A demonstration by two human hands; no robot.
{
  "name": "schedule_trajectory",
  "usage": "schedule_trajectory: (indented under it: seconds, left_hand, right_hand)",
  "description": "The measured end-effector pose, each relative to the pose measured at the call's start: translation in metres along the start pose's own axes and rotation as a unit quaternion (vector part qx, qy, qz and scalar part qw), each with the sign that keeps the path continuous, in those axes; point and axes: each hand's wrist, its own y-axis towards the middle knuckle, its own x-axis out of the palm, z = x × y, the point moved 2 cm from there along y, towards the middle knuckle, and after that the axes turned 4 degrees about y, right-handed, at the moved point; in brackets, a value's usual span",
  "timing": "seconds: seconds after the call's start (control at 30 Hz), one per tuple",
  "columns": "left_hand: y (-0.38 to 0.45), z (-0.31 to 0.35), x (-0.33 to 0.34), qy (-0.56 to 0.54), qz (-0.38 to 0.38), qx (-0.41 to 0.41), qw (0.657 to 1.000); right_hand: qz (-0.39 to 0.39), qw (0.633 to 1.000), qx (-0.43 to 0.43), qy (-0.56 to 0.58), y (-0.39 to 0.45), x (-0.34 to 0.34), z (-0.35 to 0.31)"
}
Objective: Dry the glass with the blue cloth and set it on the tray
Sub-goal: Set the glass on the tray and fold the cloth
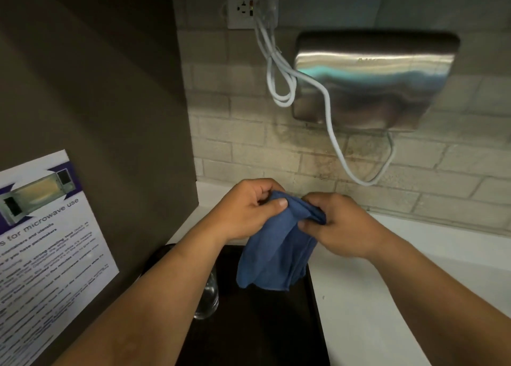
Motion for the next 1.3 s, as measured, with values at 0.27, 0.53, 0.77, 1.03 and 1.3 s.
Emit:
schedule_trajectory:
  seconds: [0.27,0.53,0.77,1.03,1.3]
  left_hand:
    - [0.015,0.027,0.048,0.064,-0.086,0.016,0.994]
    - [0.011,0.022,0.117,0.164,-0.07,0.035,0.983]
    - [-0.088,-0.025,0.204,0.378,-0.307,0.043,0.873]
    - [-0.073,-0.034,0.246,0.439,-0.242,-0.074,0.862]
    - [-0.062,-0.075,0.268,0.487,-0.336,-0.135,0.795]
  right_hand:
    - [-0.072,0.992,0.089,-0.052,-0.037,-0.061,0.021]
    - [-0.008,0.986,0.104,-0.129,-0.063,-0.063,0.087]
    - [-0.174,0.954,0.086,-0.227,-0.174,0.033,0.146]
    - [-0.074,0.978,0.049,-0.188,-0.161,0.065,0.156]
    - [-0.242,0.926,0.158,-0.244,-0.144,0.098,0.19]
